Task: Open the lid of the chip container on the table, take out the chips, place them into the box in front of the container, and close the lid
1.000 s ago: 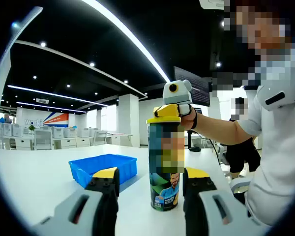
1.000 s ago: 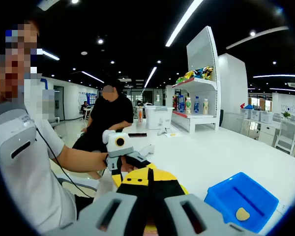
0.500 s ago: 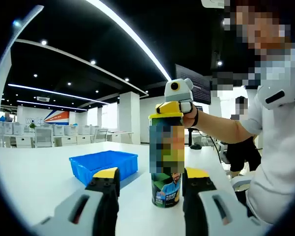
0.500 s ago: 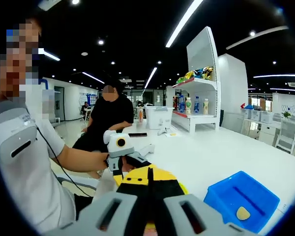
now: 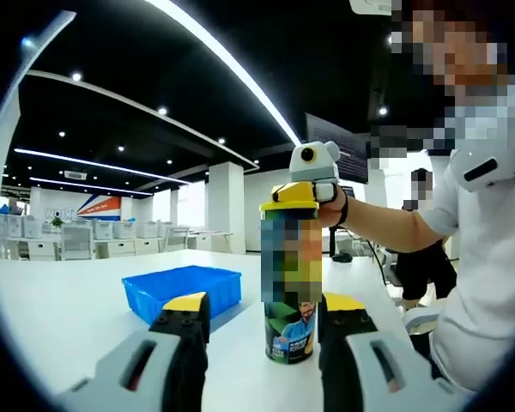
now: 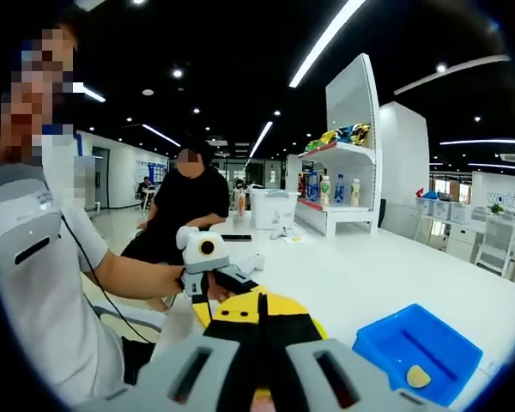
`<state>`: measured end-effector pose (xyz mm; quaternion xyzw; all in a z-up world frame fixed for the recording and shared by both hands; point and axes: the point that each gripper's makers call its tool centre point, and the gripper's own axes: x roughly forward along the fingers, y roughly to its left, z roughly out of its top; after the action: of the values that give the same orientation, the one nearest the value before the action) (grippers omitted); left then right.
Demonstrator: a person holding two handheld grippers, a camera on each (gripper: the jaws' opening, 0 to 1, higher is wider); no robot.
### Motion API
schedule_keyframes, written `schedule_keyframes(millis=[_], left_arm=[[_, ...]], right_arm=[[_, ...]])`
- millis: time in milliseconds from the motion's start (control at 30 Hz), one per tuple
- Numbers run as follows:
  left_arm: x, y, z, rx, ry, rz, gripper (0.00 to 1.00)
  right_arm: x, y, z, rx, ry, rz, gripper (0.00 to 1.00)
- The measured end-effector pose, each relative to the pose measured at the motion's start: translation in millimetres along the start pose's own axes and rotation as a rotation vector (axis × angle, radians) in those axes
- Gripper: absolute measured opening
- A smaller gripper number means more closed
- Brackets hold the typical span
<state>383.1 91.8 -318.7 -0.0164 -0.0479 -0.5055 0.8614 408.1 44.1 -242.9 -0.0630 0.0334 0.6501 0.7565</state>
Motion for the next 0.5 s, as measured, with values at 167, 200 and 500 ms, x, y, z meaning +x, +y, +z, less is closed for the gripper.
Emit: schedule_keyframes(millis=[167, 200, 500], left_arm=[[-0.9, 2.0, -0.8, 0.001, 0.004, -0.002, 0.51], [-1.0, 2.1, -1.0, 0.002, 0.005, -0.002, 0.51], [-4.0, 3.6, 1.3, 0.009, 0.002, -0.008, 0.51]], right_arm=[[-1.9, -1.2, 3.1, -0.025, -0.014, -0.003, 0.01], [-3.4, -4.2, 6.2, -0.028, -0.033, -0.017, 0.01], [-34.8, -37.1, 35.2, 0.091, -0.152, -0.147, 0.01]])
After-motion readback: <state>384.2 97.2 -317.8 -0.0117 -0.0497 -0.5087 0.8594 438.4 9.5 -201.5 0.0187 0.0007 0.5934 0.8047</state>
